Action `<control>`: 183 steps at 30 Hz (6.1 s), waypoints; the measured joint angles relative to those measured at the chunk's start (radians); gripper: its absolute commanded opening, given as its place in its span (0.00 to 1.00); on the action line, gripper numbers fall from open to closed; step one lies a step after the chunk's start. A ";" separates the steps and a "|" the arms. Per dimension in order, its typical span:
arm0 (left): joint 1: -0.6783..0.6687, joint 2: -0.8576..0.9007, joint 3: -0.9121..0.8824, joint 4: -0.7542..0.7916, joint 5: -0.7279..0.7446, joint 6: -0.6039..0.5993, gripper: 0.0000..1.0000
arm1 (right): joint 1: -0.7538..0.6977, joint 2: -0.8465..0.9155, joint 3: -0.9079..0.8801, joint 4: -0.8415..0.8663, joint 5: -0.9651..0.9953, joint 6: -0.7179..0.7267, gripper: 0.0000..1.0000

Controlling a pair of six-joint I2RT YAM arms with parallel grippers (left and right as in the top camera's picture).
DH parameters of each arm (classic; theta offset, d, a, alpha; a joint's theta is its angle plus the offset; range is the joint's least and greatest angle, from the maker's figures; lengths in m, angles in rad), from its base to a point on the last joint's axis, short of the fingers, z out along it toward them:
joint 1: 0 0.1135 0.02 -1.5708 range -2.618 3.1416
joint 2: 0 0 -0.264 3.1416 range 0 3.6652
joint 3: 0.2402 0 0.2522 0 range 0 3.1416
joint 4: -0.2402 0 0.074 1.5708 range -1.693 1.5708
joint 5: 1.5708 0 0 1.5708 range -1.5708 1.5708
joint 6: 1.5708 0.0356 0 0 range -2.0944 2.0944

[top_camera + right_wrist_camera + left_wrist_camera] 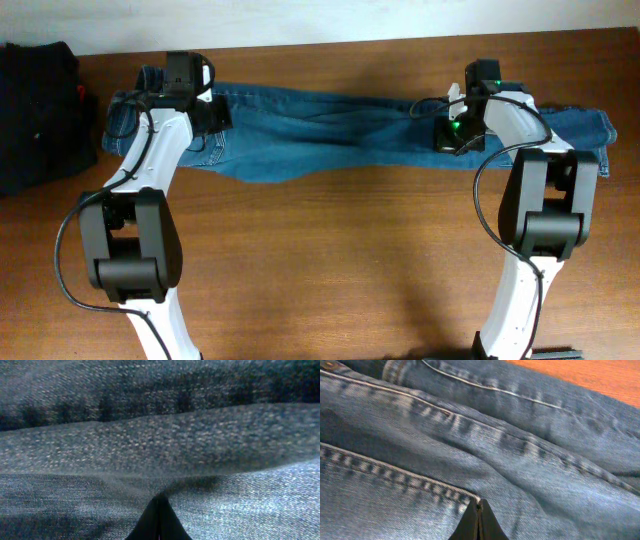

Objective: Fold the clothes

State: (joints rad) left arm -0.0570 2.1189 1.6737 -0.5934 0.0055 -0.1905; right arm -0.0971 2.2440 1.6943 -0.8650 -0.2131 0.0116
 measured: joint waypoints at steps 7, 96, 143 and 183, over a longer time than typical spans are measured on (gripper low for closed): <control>0.000 0.035 0.000 0.027 -0.037 0.012 0.01 | 0.000 -0.008 -0.016 0.016 0.000 -0.009 0.04; -0.375 -0.054 0.006 -0.389 -0.004 0.848 0.93 | -0.570 -0.123 0.267 -0.724 -0.013 0.097 0.99; -0.040 -0.054 0.006 -0.525 -0.034 1.432 0.89 | -0.570 -0.123 0.267 -0.698 0.005 0.097 0.99; 0.006 0.067 0.043 -0.537 -0.005 1.470 0.01 | -0.570 -0.123 0.267 -0.698 0.005 0.097 0.99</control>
State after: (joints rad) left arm -0.0505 2.1857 1.7168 -1.1301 0.0002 1.2793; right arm -0.6670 2.1212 1.9617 -1.5631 -0.2081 0.1089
